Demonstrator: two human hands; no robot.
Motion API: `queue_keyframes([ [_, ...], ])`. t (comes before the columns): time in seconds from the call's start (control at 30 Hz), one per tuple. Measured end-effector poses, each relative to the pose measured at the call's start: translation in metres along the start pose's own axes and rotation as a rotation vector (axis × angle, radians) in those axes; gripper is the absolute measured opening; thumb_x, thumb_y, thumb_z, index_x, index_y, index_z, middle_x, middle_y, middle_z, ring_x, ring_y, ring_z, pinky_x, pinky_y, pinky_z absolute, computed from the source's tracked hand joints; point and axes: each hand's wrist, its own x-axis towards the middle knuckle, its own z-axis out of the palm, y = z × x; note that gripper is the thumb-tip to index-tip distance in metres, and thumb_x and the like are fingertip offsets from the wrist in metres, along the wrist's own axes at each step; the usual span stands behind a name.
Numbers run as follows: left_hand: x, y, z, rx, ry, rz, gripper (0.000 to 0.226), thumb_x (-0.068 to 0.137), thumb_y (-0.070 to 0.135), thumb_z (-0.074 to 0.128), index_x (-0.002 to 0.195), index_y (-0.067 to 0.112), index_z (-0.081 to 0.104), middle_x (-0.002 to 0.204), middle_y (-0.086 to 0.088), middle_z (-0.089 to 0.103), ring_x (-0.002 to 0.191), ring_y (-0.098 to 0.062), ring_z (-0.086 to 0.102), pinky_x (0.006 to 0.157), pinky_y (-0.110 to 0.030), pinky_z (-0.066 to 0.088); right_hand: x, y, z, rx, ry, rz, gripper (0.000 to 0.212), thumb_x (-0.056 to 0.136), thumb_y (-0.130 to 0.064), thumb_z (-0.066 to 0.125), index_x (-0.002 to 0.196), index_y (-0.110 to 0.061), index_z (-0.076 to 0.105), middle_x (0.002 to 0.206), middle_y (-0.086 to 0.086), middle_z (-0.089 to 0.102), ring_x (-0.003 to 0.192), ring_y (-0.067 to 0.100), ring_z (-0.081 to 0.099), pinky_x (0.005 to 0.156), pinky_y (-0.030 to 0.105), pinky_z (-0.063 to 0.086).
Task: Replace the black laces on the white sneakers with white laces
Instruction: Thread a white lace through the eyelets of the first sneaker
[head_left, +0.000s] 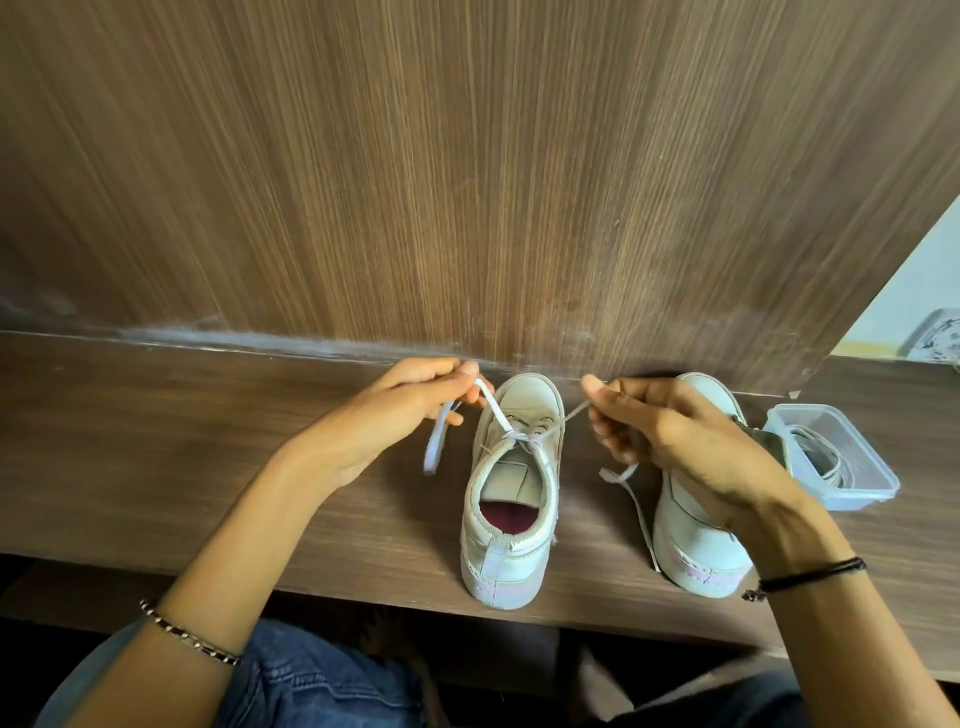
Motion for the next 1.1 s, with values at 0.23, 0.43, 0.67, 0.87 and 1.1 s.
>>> queue_keyframes([
  [0.23,-0.003,0.018,0.016,-0.527,0.037,0.077,0.024,0.101,0.023,0.052,0.088,0.004,0.062,0.093,-0.010,0.073,0.106,-0.029,0.071,0.105,-0.041,0.051,0.008,-0.013,0.015,0.430,0.032,-0.120,0.039,0.104,-0.026,0.051,0.070,-0.012,0.063,0.110,0.014,0.072,0.103,0.019,0.067,0.080,0.025,0.051],
  [0.43,0.003,0.022,0.034,-0.560,0.072,0.118,0.023,0.093,0.035,0.064,0.083,0.015,0.068,0.079,-0.001,0.063,0.075,-0.014,0.060,0.104,-0.050,0.044,0.011,-0.013,0.034,0.571,-0.008,-0.170,0.025,0.107,-0.022,0.048,0.091,-0.007,0.059,0.086,0.012,0.065,0.080,0.020,0.065,0.075,0.025,0.056],
  [0.67,-0.002,0.019,0.033,-0.345,0.014,0.124,0.020,0.105,0.022,0.051,0.098,0.015,0.069,0.087,0.001,0.060,0.076,-0.013,0.052,0.088,-0.042,0.041,0.016,-0.003,0.038,0.360,0.066,-0.229,0.021,0.105,-0.020,0.053,0.105,-0.007,0.070,0.082,0.005,0.057,0.066,0.014,0.046,0.068,0.027,0.043],
  [0.87,0.002,0.010,0.034,-0.275,0.028,0.153,0.022,0.099,0.030,0.059,0.099,0.012,0.073,0.081,-0.008,0.050,0.066,-0.011,0.046,0.072,-0.024,0.046,0.018,0.004,0.039,0.251,0.037,-0.244,0.019,0.104,-0.016,0.054,0.100,-0.006,0.070,0.083,0.004,0.059,0.063,0.011,0.041,0.061,0.023,0.038],
  [1.1,0.006,-0.003,0.030,-0.161,-0.001,0.163,0.019,0.099,0.027,0.066,0.111,0.013,0.070,0.099,-0.009,0.072,0.076,-0.016,0.053,0.083,-0.043,0.046,0.023,0.014,0.036,0.165,0.067,-0.235,0.013,0.102,-0.007,0.060,0.112,0.000,0.065,0.087,0.007,0.072,0.065,0.012,0.051,0.061,0.018,0.045],
])
